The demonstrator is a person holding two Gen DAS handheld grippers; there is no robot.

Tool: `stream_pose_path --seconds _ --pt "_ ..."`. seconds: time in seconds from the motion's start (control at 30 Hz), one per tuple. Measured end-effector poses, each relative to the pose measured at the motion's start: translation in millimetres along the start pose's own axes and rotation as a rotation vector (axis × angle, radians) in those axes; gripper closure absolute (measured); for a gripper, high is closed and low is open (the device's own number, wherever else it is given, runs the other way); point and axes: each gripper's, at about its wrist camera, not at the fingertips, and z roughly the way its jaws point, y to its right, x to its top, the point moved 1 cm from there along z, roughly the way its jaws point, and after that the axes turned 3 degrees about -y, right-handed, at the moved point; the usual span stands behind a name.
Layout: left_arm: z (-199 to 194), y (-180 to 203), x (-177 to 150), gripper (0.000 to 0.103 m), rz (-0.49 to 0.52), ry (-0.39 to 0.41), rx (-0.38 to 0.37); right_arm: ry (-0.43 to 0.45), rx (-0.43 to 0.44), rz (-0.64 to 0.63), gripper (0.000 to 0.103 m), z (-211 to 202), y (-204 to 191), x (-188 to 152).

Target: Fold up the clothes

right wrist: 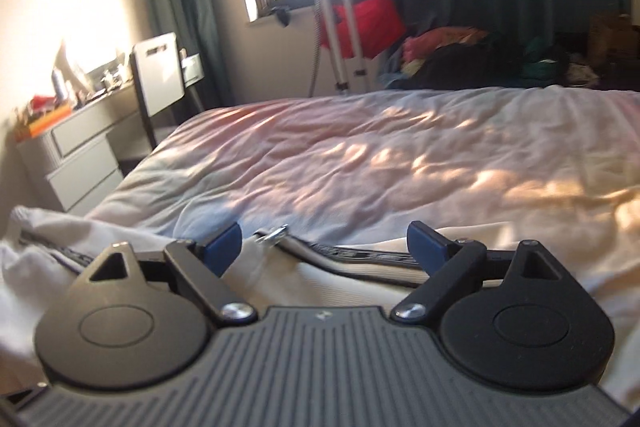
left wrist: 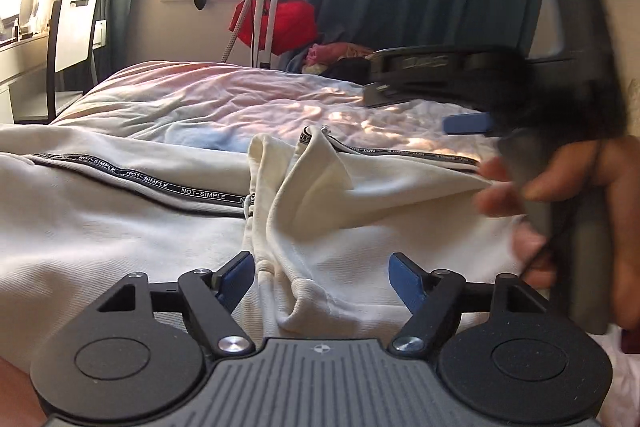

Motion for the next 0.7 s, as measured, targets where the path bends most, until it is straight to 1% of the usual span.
stream_pose_path --seconds 0.17,0.3,0.4,0.53,0.63,0.7 --pt "-23.4 0.7 7.4 0.015 0.008 0.086 -0.004 0.035 -0.050 0.063 0.012 -65.7 22.6 5.4" --pt "-39.8 -1.5 12.3 0.013 -0.007 0.093 0.014 0.054 -0.063 0.120 0.012 -121.1 32.6 -2.7" --pt "-51.1 -16.4 10.2 0.013 -0.074 0.072 0.020 0.074 -0.056 0.128 0.012 -152.7 34.6 -18.0" --pt "-70.6 -51.9 6.9 0.013 -0.177 0.047 0.112 0.096 -0.061 0.133 0.012 -176.2 35.1 -35.8" --pt "-90.1 -89.2 11.9 0.013 -0.303 0.028 0.157 0.108 -0.054 0.131 0.012 -184.4 33.0 -40.9" --pt "-103.7 -120.6 16.1 0.013 -0.431 0.018 0.166 0.122 -0.039 0.134 0.012 -188.2 32.3 -42.0"
